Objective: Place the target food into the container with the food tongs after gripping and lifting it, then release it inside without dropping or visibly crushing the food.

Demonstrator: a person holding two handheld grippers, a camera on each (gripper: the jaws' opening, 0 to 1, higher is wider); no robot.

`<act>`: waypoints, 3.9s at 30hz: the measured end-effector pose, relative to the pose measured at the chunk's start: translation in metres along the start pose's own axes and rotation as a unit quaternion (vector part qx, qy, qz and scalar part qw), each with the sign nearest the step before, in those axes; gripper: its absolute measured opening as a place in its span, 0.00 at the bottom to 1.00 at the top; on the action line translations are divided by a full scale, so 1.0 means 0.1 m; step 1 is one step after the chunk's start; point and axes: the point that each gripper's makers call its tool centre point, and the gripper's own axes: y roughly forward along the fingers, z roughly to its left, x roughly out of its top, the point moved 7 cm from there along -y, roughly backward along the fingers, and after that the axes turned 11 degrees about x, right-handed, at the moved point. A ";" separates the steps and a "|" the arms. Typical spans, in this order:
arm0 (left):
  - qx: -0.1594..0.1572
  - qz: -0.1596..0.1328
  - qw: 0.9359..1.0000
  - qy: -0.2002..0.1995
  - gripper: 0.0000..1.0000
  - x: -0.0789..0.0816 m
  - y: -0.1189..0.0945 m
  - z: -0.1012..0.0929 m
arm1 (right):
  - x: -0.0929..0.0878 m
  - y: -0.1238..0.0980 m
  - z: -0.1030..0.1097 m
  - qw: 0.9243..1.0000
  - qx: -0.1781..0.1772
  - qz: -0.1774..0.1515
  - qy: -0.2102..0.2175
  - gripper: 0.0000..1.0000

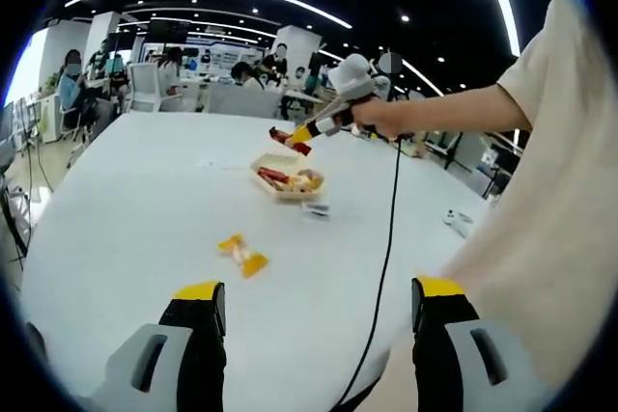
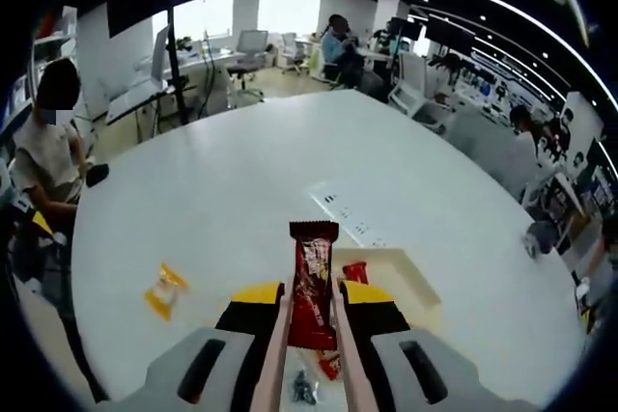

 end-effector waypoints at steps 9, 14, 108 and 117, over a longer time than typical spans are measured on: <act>0.002 0.002 1.000 -0.001 0.79 -0.01 0.00 -0.01 | 0.04 -0.09 -0.20 1.000 -0.014 0.000 -0.007 0.22; 0.001 0.003 1.000 -0.001 0.79 -0.01 0.01 -0.02 | 0.06 -0.11 -0.30 1.000 -0.019 0.000 -0.009 0.22; 0.011 0.005 1.000 -0.006 0.79 -0.03 -0.03 -0.05 | 0.05 -0.12 -0.48 1.000 -0.024 0.007 0.002 0.23; 0.012 -0.001 1.000 -0.007 0.79 -0.05 -0.07 -0.03 | 0.02 -0.03 -0.20 1.000 -0.005 0.003 0.013 0.24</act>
